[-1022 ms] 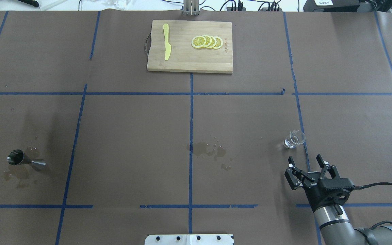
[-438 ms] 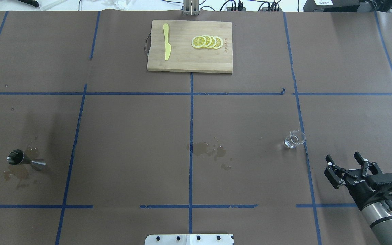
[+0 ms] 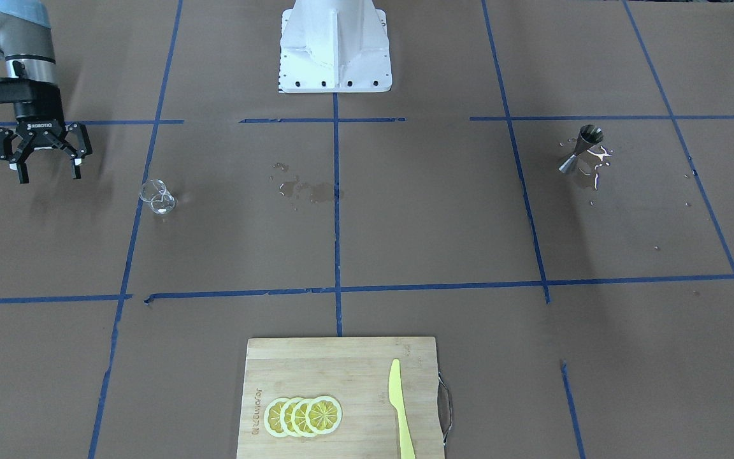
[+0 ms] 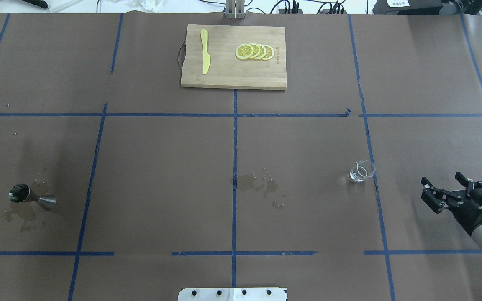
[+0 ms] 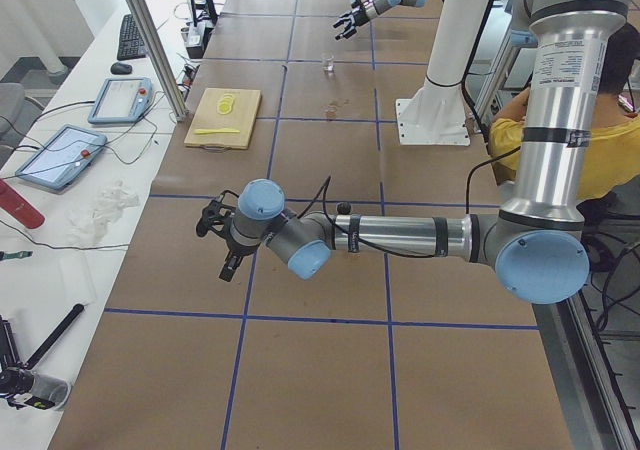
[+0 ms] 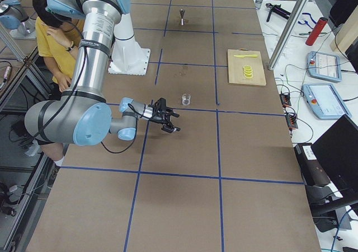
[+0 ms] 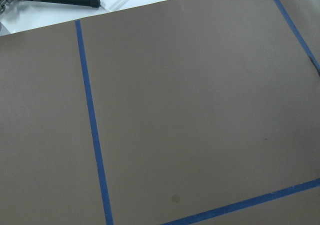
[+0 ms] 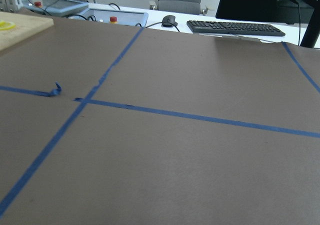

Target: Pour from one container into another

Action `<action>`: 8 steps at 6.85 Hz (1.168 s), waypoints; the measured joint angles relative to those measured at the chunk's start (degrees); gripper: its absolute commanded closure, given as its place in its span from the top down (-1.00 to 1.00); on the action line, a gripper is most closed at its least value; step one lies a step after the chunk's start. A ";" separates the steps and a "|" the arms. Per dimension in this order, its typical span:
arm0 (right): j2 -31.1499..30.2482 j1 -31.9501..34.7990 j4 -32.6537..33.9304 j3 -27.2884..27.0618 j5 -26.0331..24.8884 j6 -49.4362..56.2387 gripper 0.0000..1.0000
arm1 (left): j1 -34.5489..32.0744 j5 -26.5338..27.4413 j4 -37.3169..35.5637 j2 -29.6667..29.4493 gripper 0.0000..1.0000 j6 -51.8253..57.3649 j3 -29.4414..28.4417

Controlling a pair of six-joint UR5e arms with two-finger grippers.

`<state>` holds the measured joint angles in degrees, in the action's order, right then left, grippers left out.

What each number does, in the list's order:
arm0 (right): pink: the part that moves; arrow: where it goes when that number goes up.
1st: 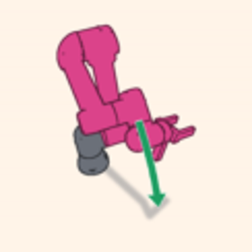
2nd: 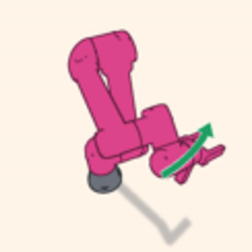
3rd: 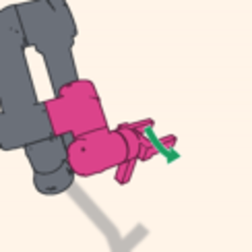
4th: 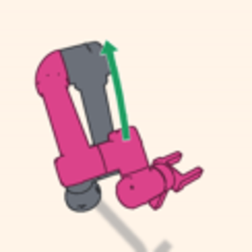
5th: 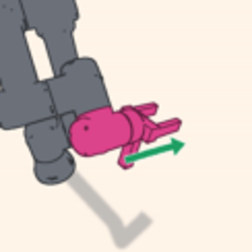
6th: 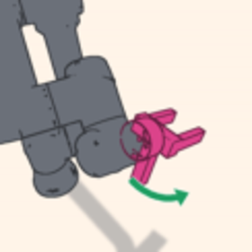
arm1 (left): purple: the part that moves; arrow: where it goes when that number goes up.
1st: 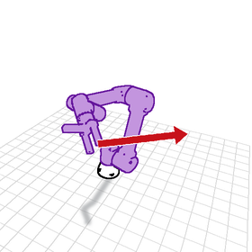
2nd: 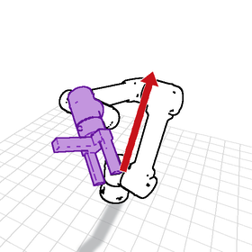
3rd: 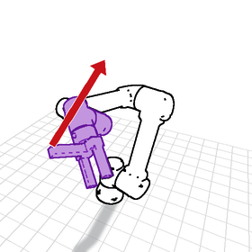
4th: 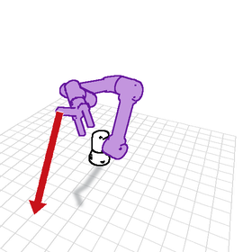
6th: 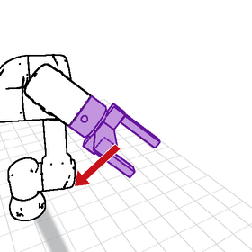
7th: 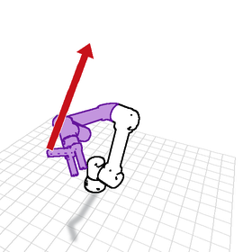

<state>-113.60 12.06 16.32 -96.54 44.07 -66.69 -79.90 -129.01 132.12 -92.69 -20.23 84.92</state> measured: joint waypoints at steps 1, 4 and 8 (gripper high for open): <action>1.17 8.54 -1.50 1.26 10.92 5.97 1.00 | -0.04 0.04 -0.01 1.91 1.00 0.11 0.65; 10.43 39.77 1.72 9.56 51.24 25.45 1.00 | -0.12 0.23 0.49 5.54 1.00 0.13 2.12; 23.49 64.48 35.57 12.73 86.66 52.91 1.00 | 0.23 2.52 5.41 7.41 1.00 -0.24 2.00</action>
<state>-90.11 76.54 51.89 -83.82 130.73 -13.78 -79.67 -126.50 137.53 -85.28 -20.47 86.92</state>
